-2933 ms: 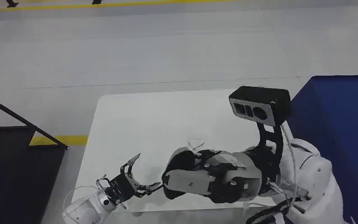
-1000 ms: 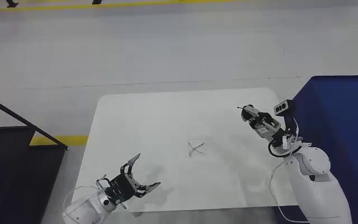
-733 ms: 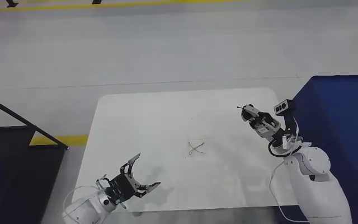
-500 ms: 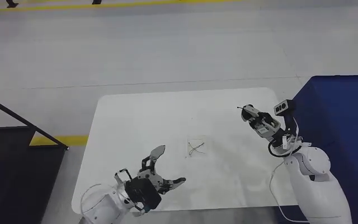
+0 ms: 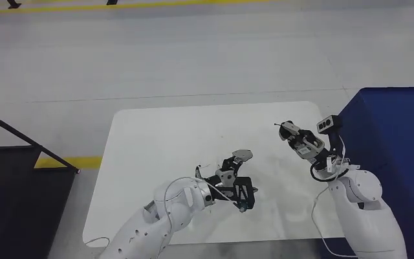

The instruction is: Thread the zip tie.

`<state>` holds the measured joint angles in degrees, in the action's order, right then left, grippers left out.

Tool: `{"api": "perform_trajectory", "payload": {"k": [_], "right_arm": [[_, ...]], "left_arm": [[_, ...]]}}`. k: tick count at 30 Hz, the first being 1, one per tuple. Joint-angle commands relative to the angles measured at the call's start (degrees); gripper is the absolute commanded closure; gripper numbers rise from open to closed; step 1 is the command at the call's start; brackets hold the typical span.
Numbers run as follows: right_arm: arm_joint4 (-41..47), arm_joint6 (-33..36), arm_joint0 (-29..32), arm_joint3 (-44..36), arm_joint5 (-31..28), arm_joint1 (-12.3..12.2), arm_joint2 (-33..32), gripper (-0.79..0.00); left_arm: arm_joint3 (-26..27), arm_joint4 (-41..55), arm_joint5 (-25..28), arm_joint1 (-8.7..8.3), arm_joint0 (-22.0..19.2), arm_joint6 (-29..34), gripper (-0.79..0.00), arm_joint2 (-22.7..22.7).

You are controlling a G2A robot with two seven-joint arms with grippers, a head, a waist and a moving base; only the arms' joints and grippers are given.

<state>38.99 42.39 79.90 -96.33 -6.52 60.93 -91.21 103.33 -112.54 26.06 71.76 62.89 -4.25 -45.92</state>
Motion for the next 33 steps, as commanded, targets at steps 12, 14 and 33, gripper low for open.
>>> {"api": "perform_trajectory", "payload": {"k": [12, 14, 33], "right_arm": [[0.0, 0.0, 0.0, 0.0, 0.0, 0.0, 0.0, 0.000], [0.0, 0.0, 0.0, 0.0, 0.0, 0.0, 0.0, 0.000], [0.0, 0.0, 0.0, 0.0, 0.0, 0.0, 0.0, 0.000]], "left_arm": [[-7.3, 29.6, 1.4, 2.96, -5.6, 21.1, -0.785, -1.9], [-10.0, 39.7, 0.6, 4.59, -10.0, 27.1, -0.785, -0.5], [-23.3, 65.7, -10.5, 9.21, -19.4, 58.3, -0.785, 6.1]]}}
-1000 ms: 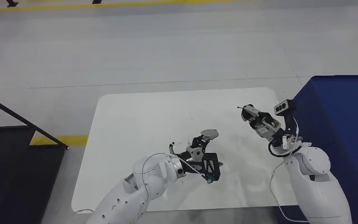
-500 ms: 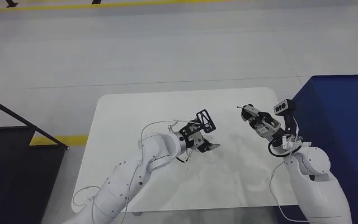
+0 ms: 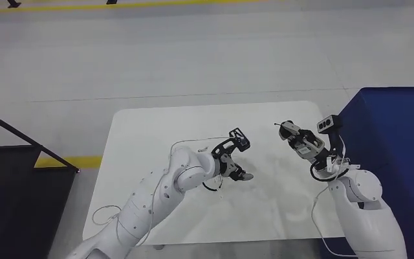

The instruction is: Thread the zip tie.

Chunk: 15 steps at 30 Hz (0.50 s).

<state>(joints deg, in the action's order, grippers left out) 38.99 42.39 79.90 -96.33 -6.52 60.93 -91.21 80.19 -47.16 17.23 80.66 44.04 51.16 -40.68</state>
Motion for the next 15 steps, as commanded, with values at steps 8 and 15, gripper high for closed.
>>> {"api": "perform_trajectory", "payload": {"k": [8, 15], "right_arm": [[0.0, 0.0, 0.0, 0.0, 0.0, 0.0, 0.0, 0.000], [0.0, 0.0, 0.0, 0.0, 0.0, 0.0, 0.0, 0.000]], "left_arm": [[0.8, 1.7, -9.3, 1.25, -2.4, 6.8, -0.446, 0.9], [-3.4, -4.2, -13.4, 1.70, -3.9, 10.4, -0.422, 2.4]]}}
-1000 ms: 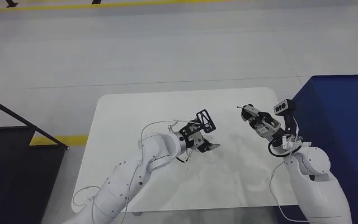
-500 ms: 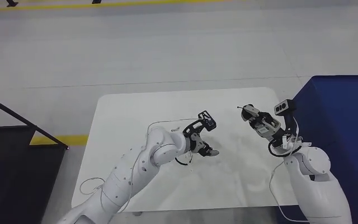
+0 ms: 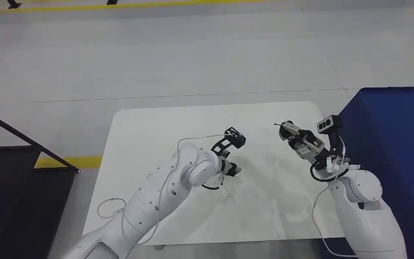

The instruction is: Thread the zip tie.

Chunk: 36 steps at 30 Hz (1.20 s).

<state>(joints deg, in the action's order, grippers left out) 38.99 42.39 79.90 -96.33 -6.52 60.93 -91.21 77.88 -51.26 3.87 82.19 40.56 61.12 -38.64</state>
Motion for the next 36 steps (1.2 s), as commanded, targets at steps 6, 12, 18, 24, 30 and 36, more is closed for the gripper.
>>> {"api": "perform_trajectory", "payload": {"k": [6, 12, 18, 24, 30, 36], "right_arm": [[0.0, 0.0, 0.0, 0.0, 0.0, 0.0, 0.0, 0.000], [0.0, 0.0, 0.0, 0.0, 0.0, 0.0, 0.0, 0.000], [0.0, 0.0, 0.0, 0.0, 0.0, 0.0, 0.0, 0.000], [0.0, 0.0, 0.0, 0.0, 0.0, 0.0, 0.0, 0.000], [0.0, 0.0, 0.0, 0.0, 0.0, 0.0, 0.0, 0.000], [0.0, 0.0, 0.0, 0.0, 0.0, 0.0, 0.0, 0.000]], "left_arm": [[-5.2, 0.6, 1.0, 1.44, -2.0, 0.8, -0.342, 2.3], [-9.9, -0.6, 0.4, 3.23, -4.0, -1.0, -0.317, 4.9], [-13.7, -2.2, -1.1, 4.91, -5.7, -2.3, -0.246, 6.8], [-16.2, -2.4, -1.7, 6.19, -6.5, -1.6, -0.234, 7.6], [-18.7, -1.3, -1.1, 7.23, -7.0, -2.0, -0.243, 7.6], [-20.8, -0.3, 0.2, 8.02, -7.4, -2.6, -0.231, 7.3]]}}
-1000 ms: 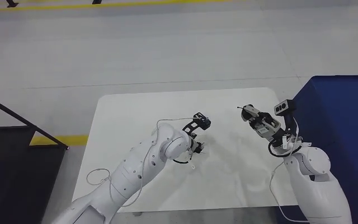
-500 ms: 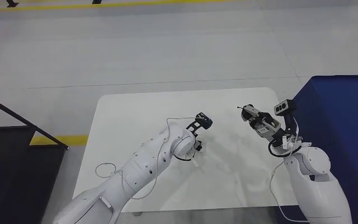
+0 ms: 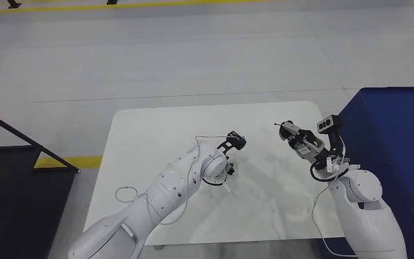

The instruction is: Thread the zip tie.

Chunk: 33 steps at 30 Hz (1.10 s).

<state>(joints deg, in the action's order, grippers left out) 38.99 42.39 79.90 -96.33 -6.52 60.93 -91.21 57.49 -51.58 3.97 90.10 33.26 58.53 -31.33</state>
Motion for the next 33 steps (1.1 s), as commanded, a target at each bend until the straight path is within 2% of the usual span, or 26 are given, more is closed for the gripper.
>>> {"api": "perform_trajectory", "payload": {"k": [1, 12, 18, 21, 22, 23, 28, 33], "right_arm": [[0.0, 0.0, 0.0, 0.0, 0.0, 0.0, 0.0, 0.000], [0.0, 0.0, 0.0, 0.0, 0.0, 0.0, 0.0, 0.000], [0.0, 0.0, 0.0, 0.0, 0.0, 0.0, 0.0, 0.000], [0.0, 0.0, 0.0, 0.0, 0.0, 0.0, 0.0, 0.000], [0.0, 0.0, 0.0, 0.0, 0.0, 0.0, 0.0, 0.000], [0.0, 0.0, 0.0, 0.0, 0.0, 0.0, 0.0, 0.000], [0.0, 0.0, 0.0, 0.0, 0.0, 0.0, 0.0, 0.000], [0.0, 0.0, 0.0, 0.0, 0.0, 0.0, 0.0, 0.000]], "left_arm": [[-0.8, 0.0, 0.0, 0.23, -0.2, 0.0, -0.237, -0.1], [-3.2, 0.4, 0.8, 1.32, -0.5, 0.1, -0.117, -0.6], [-4.1, 0.4, 1.2, 1.78, -0.3, 0.2, -0.105, -0.8], [-4.3, 0.3, 1.3, 1.98, -0.3, 0.4, -0.065, -0.8], [-4.1, 0.2, 1.4, 2.03, -0.2, 0.5, 0.000, -0.9], [-4.0, 0.1, 1.4, 2.06, -0.2, 0.7, 0.000, -1.0], [-1.3, -1.0, 1.2, 1.77, 0.5, 1.1, 0.000, -1.7], [5.9, -3.5, 0.2, 0.63, 2.7, 2.5, 0.000, -3.3]]}}
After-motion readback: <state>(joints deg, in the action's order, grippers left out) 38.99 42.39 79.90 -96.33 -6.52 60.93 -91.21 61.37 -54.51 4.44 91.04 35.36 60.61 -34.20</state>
